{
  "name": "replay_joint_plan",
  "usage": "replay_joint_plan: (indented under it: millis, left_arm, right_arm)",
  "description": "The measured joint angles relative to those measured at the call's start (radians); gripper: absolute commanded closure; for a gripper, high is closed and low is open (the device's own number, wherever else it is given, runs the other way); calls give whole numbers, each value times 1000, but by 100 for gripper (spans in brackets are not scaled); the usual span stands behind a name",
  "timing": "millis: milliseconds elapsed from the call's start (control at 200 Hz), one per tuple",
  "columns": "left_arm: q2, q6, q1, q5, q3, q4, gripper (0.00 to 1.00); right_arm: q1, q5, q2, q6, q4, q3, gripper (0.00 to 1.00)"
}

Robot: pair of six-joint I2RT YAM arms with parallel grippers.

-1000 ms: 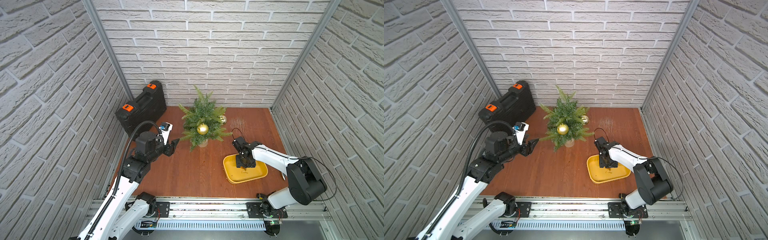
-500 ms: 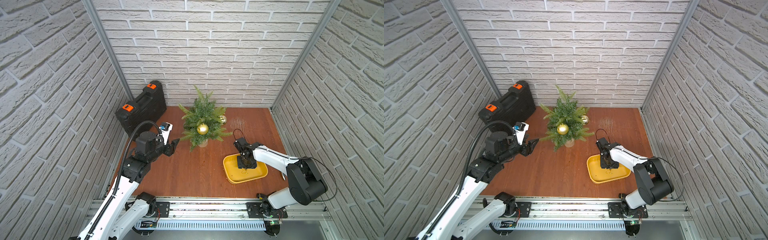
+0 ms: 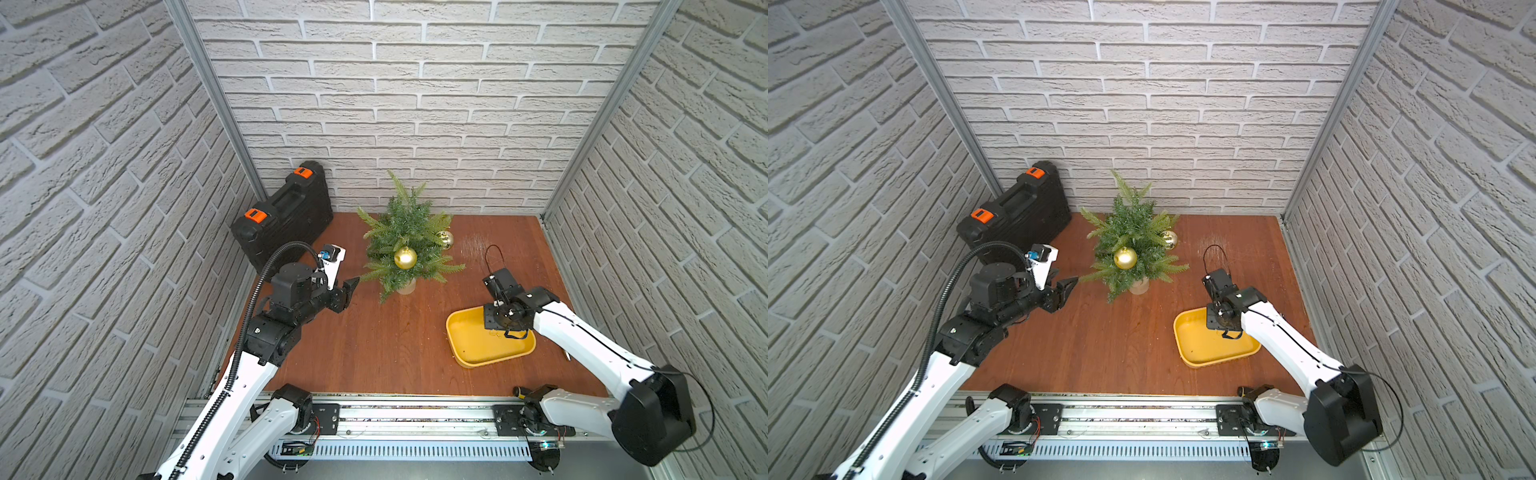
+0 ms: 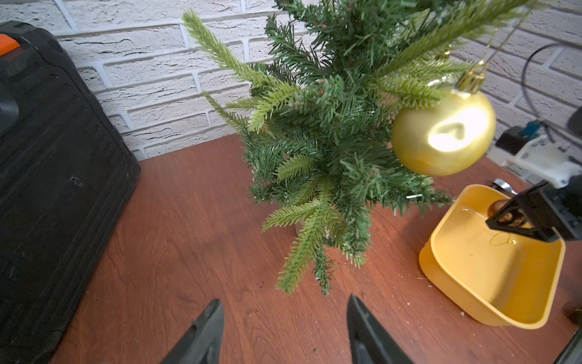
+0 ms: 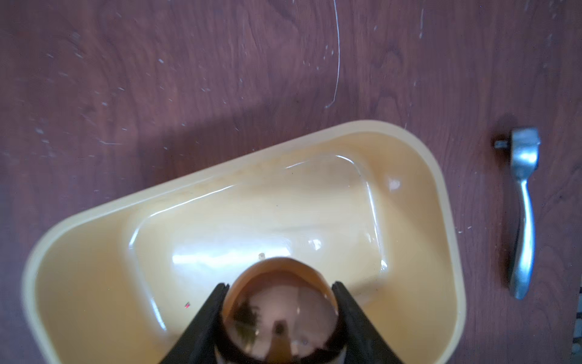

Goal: Decorate the small christmas tree with ornaments
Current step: Pick up an ornament from the container, then hang an ornament on the christmas tree.

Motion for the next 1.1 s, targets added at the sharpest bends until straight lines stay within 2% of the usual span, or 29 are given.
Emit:
replay_joint_plan:
  millis: [130,295,500,770,925,1100]
  left_arm:
    - [5,0,2,6,0,0,37]
    - [9,0,6,10,0,0,37]
    - [9,-1,6,11,0,0,37]
    - [9,-1,6,11,-2,1,37]
    - [9,-1,6,11,-3,1,37]
    - [8,-1,6,11,-5,0,37]
  right_arm:
    - [21,-25,-92,1,-47,77,52]
    - [95,-48,-132,0,-82,187,52]
    - [196,-80,-133,0,-82,299,52]
    - [278,-137,-79,-3,-20,407,53]
    - [293,-121,-27,-11,2,461,53]
    - [293,2,-15,-21,5,471,54]
